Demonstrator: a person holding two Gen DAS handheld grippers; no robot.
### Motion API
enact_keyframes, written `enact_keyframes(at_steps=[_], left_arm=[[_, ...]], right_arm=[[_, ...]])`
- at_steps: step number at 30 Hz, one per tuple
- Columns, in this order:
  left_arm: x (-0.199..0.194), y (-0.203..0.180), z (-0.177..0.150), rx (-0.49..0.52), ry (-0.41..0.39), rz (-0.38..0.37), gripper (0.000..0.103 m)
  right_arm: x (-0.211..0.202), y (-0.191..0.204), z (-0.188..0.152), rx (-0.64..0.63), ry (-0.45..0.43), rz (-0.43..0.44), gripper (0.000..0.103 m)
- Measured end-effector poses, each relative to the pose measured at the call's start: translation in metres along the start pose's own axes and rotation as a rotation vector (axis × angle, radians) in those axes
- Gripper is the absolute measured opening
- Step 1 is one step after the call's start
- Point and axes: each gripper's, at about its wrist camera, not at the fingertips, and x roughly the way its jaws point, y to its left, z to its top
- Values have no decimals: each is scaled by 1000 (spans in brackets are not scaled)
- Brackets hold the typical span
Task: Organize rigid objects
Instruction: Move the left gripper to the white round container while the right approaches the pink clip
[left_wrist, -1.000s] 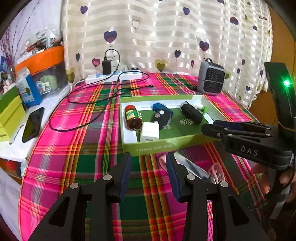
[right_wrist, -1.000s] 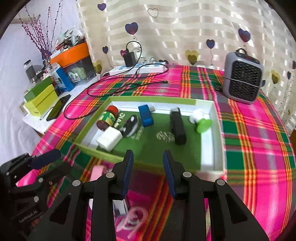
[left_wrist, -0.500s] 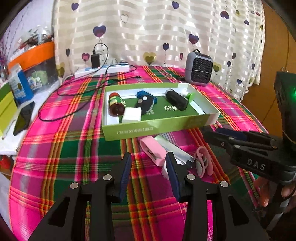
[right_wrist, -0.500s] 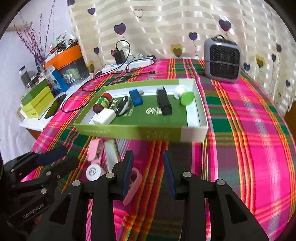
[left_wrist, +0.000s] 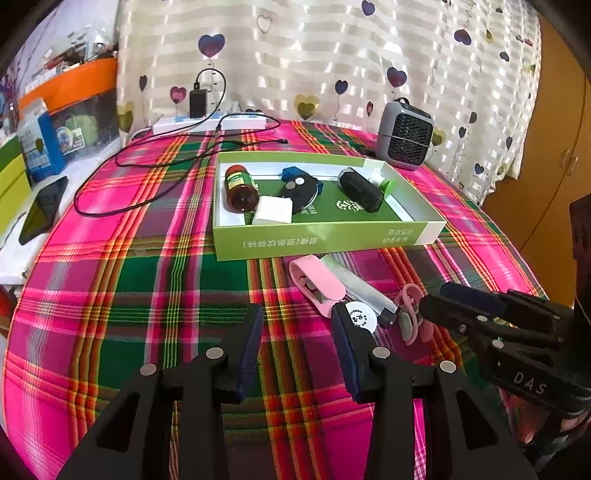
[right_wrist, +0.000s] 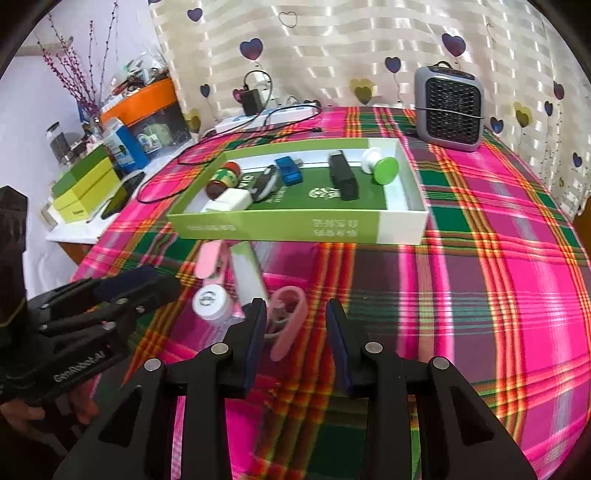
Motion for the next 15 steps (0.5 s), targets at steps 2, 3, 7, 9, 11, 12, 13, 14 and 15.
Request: enact_keyframes(at_steps=[2,3,7,9,11,12,13,14,15], left_arm=[[0,1,-1,-5,0,-1,37],[-1,1,-1,-6,1,-3,37],[-1,3,-1,-6,1,-5,37],[0,3,-2,-7,4,-14,37],[0,2,-3,-7,8,-22,37],[0,2,-4,-4,11,-29,37],[1,1,-4,0,12,-34,37],[1,-1,-4,4,14,-39,37],[1,-2,-4,10,17,-46,37]], right_arm=[[1,4,0,-13,1,1,34],[4,6,0,-19,7,-5,34],[10,10,-1,-29,27,-23,35],[12,13,-2,-47,40,-39,35],[14,15,-2,-64,47,-55,35],[15,16,-2,-67,47,-59,35],[15,15,-2,-67,48,-63,35],[16,15,-2,-66,51,-66,35],[17,14,-2,-64,55,-70,37]])
